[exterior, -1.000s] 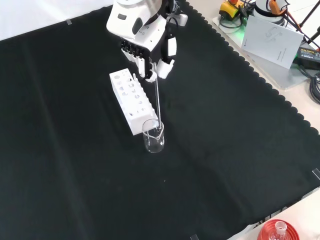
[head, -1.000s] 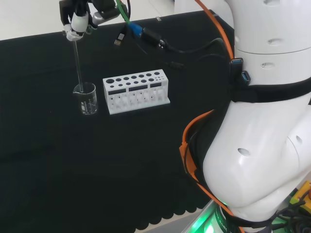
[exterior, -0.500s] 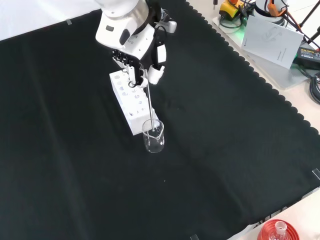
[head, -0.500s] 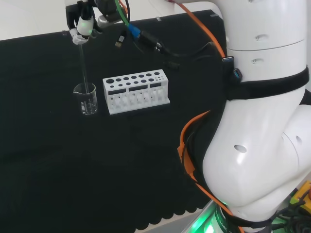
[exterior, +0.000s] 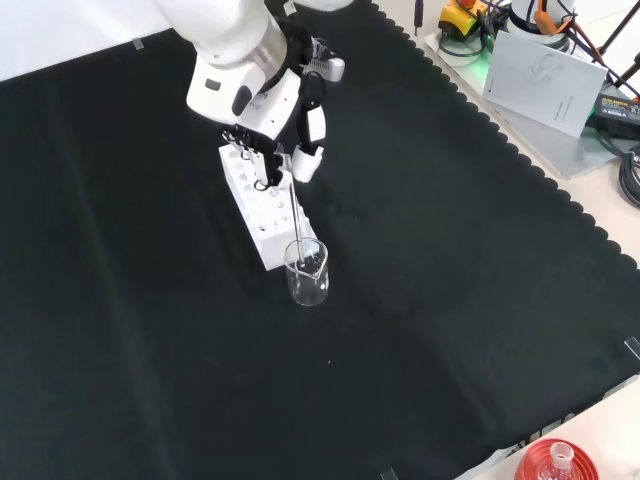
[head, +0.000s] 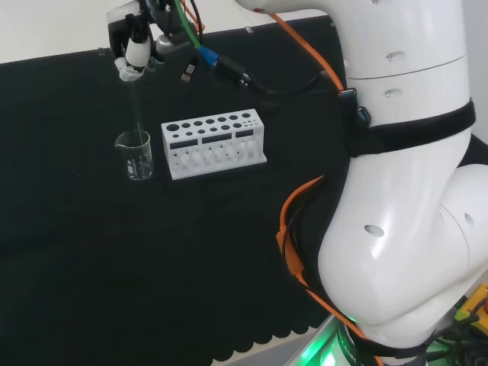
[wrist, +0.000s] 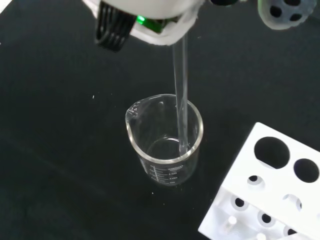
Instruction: Stir in the beaker to the left of the white test tube rack with the glass rod.
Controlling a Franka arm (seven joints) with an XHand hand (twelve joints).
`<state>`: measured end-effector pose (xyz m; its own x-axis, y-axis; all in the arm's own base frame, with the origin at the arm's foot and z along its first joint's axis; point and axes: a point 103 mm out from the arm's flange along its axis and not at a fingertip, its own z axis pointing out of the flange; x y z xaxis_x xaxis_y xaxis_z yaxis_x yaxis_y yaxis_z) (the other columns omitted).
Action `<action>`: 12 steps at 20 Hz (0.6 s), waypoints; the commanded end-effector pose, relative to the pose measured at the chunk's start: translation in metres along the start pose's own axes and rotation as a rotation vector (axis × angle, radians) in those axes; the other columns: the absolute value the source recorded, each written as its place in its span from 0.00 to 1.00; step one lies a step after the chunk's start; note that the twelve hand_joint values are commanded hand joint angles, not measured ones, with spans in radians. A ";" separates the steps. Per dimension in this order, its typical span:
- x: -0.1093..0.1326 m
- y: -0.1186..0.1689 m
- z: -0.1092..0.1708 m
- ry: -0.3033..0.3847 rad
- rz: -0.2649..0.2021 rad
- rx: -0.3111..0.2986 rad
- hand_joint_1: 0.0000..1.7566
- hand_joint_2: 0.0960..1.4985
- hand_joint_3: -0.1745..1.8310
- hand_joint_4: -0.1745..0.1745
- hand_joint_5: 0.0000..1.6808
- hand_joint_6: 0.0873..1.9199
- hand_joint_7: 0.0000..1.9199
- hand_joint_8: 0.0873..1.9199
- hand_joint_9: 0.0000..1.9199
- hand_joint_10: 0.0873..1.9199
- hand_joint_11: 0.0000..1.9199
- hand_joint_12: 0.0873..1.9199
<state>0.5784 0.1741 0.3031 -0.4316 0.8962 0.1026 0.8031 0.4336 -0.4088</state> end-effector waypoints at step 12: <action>-0.005 0.018 0.001 -0.004 0.004 0.017 0.67 0.45 0.42 0.00 0.67 0.45 0.77 0.21 0.89 0.01 0.81 0.37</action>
<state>0.5918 0.1883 0.2960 -0.4441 0.8898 0.1046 0.7941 0.4450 -0.4140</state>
